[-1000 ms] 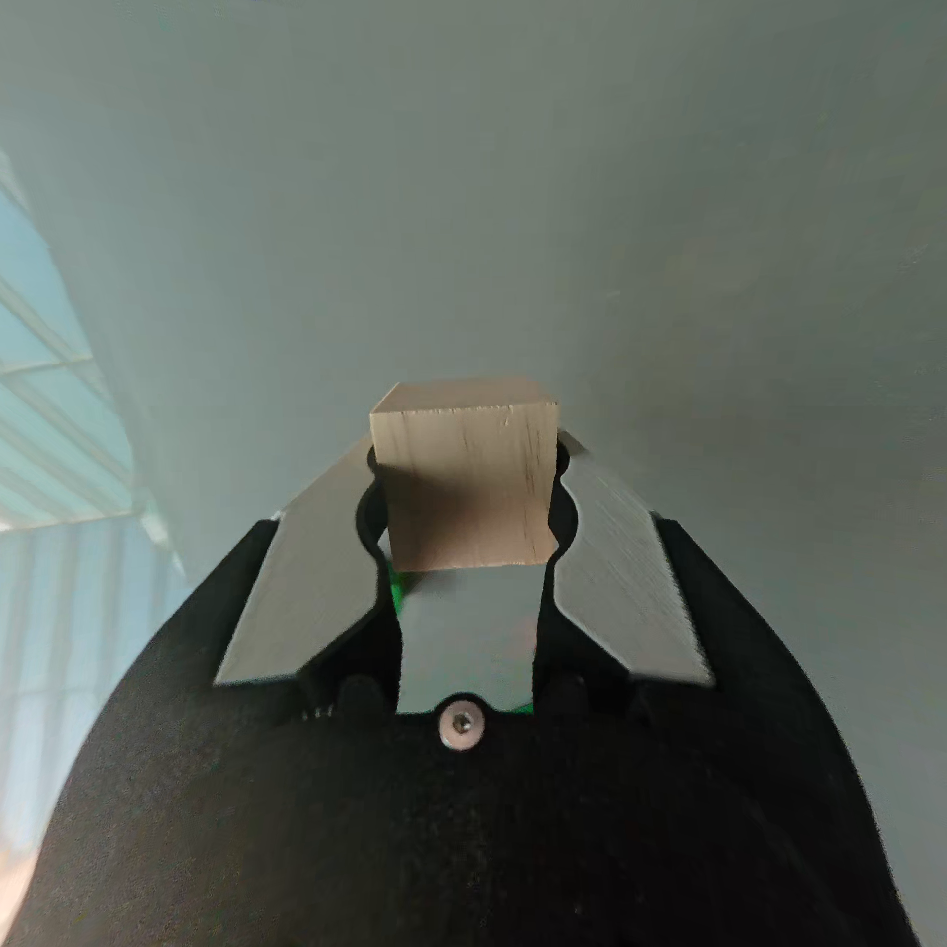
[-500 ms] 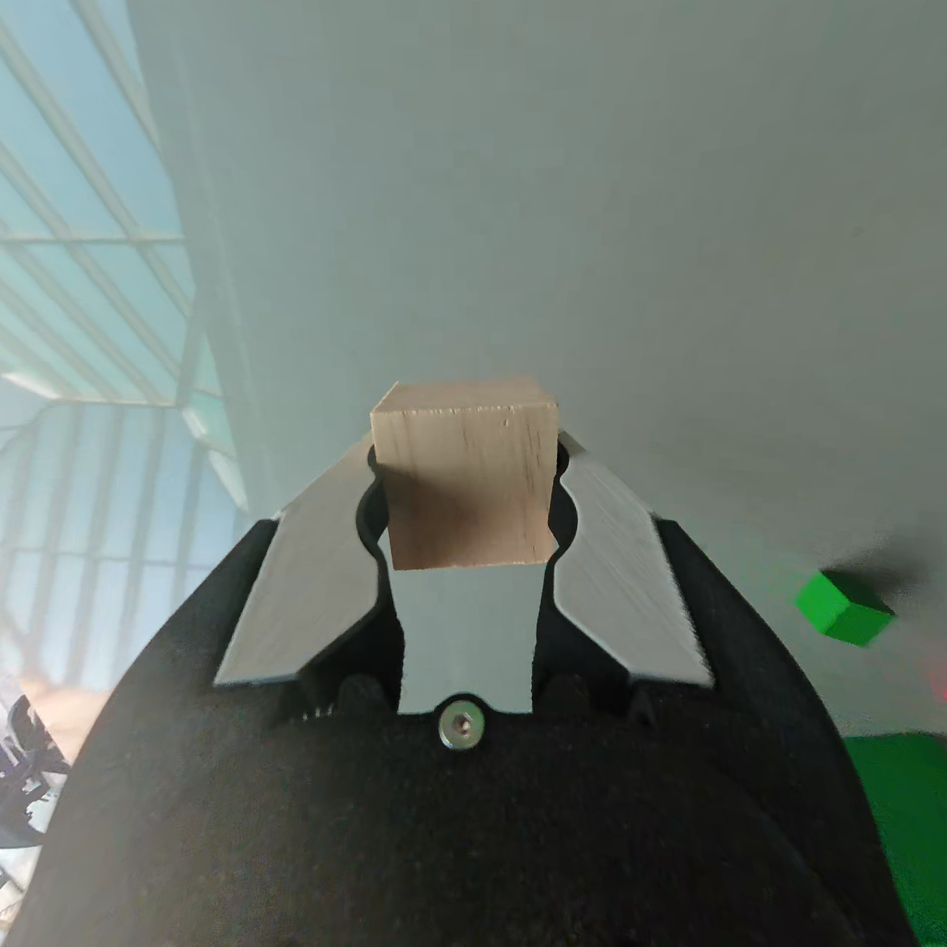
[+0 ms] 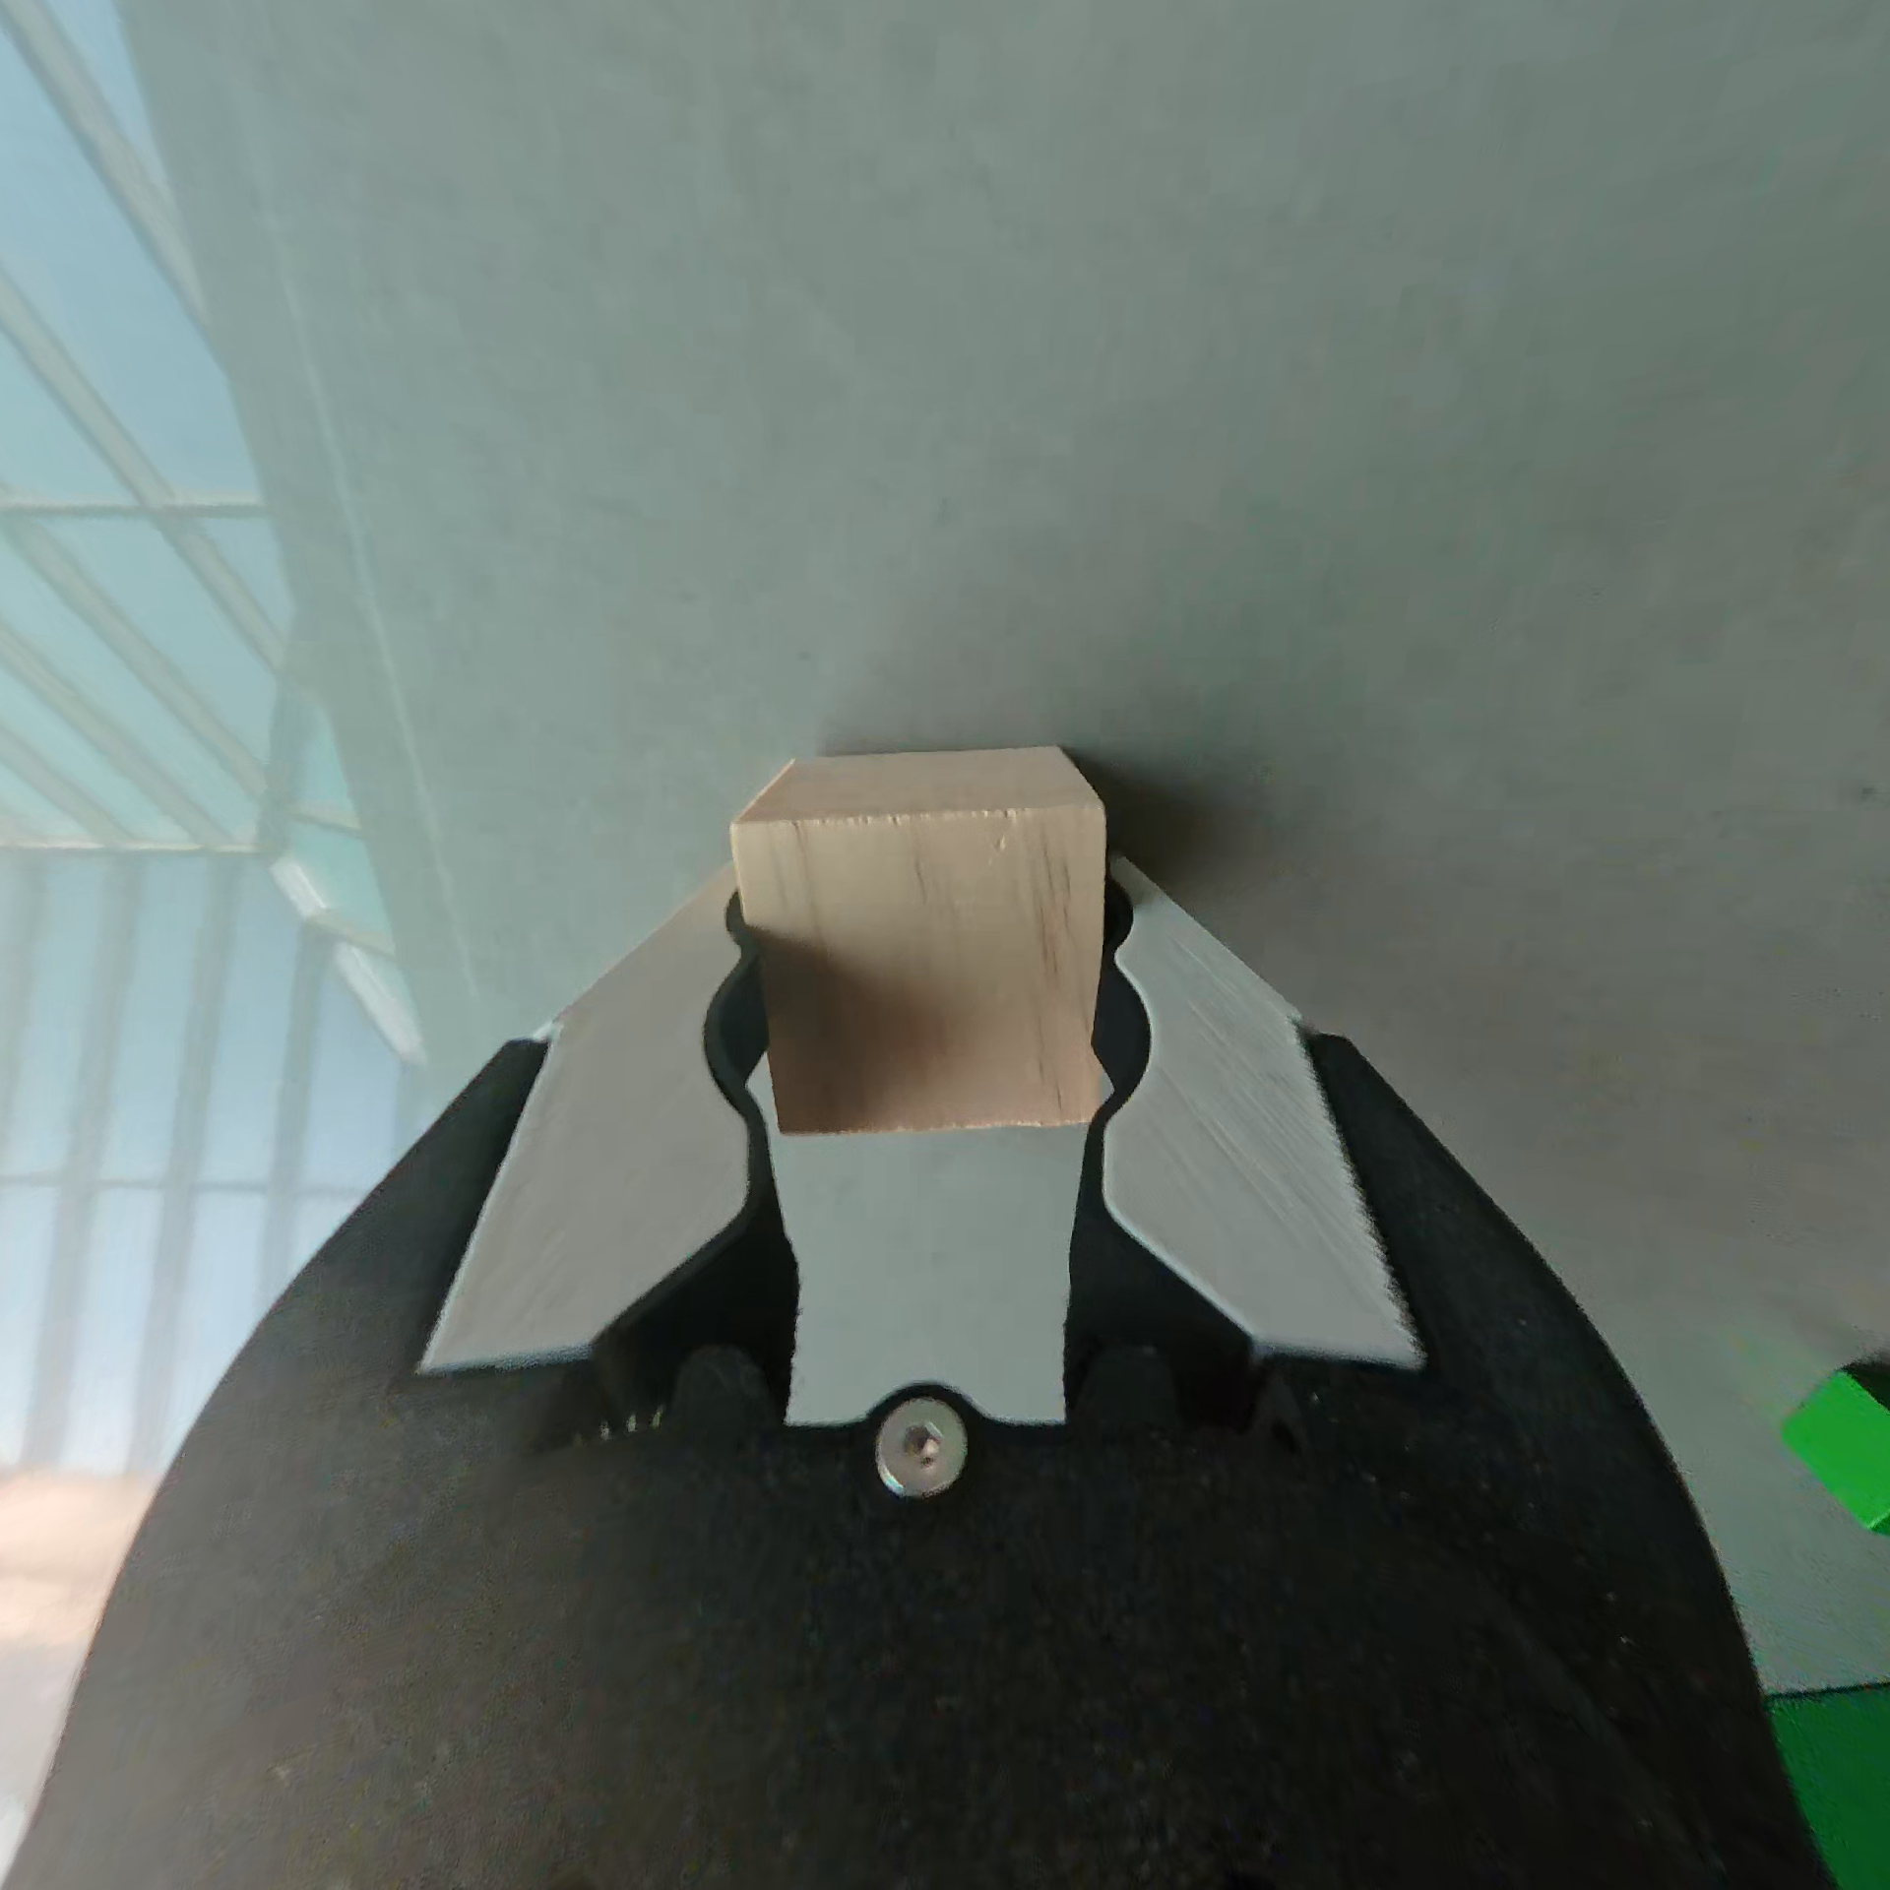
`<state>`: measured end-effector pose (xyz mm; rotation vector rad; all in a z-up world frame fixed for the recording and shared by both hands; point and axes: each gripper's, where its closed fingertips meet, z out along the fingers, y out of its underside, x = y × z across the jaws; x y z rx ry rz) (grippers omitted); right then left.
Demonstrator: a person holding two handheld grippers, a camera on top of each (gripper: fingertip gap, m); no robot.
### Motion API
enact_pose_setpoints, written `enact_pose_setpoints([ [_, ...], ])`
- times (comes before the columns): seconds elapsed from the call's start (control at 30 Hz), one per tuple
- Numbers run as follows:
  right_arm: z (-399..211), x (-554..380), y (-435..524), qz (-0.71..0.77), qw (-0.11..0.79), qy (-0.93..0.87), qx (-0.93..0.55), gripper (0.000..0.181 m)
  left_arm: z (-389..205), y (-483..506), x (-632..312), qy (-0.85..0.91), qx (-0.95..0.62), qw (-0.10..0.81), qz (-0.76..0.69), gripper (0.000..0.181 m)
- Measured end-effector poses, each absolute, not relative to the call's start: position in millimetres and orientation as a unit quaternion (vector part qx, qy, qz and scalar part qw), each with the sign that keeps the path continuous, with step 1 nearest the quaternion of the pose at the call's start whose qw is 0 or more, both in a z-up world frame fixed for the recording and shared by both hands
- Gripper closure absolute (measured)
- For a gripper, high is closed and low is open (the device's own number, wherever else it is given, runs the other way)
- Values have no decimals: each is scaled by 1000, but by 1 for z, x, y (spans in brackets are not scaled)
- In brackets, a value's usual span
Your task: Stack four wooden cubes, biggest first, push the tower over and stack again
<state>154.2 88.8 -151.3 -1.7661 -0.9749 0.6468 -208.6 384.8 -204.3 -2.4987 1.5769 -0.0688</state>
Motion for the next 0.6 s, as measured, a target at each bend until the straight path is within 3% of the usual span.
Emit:
enact_pose_setpoints([
  [0.1,-150,154,88,268,493,-401,-724,108,-197,380,-213,512,-856,78,-11,108],
  [0.23,-146,156,88,272,502,-397,-718,108,-145,365,-205,508,-851,132,4,105],
  [0.47,-142,157,89,279,509,-386,-717,105,-23,262,-163,408,-828,383,29,107],
  [0.6,-138,149,84,300,503,-390,-710,103,3,168,-149,296,-803,517,-1,100],
])
